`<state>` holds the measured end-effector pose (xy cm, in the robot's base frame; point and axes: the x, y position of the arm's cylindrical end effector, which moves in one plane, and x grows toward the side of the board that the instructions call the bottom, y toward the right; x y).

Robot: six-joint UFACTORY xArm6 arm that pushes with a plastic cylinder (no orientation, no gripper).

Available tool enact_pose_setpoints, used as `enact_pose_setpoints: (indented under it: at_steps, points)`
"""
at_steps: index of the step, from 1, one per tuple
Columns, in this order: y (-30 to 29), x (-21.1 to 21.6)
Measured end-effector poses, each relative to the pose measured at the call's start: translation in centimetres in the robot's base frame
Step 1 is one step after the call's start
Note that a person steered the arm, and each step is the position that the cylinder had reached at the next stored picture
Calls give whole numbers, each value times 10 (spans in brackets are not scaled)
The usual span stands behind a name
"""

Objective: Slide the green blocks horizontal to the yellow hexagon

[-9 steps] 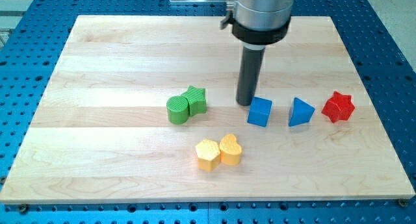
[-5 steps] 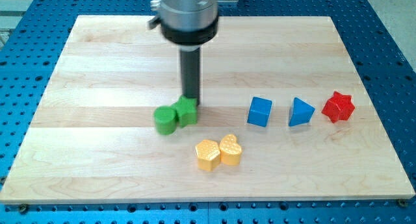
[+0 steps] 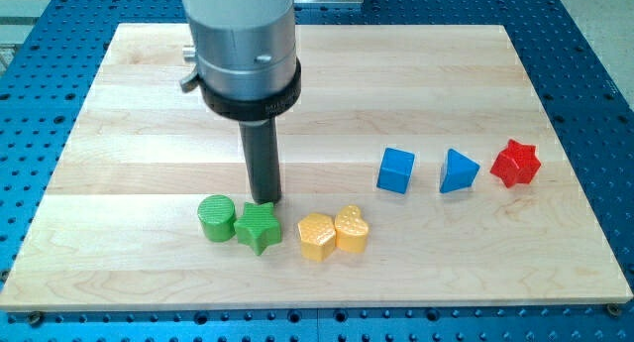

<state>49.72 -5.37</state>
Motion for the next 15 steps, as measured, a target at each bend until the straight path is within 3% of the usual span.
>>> enact_pose_setpoints:
  at_steps: [2, 6, 13, 14, 15]
  points:
    - [-40, -15]
    - [-64, 6]
    - [-61, 24]
    - [-112, 15]
    - [-159, 56]
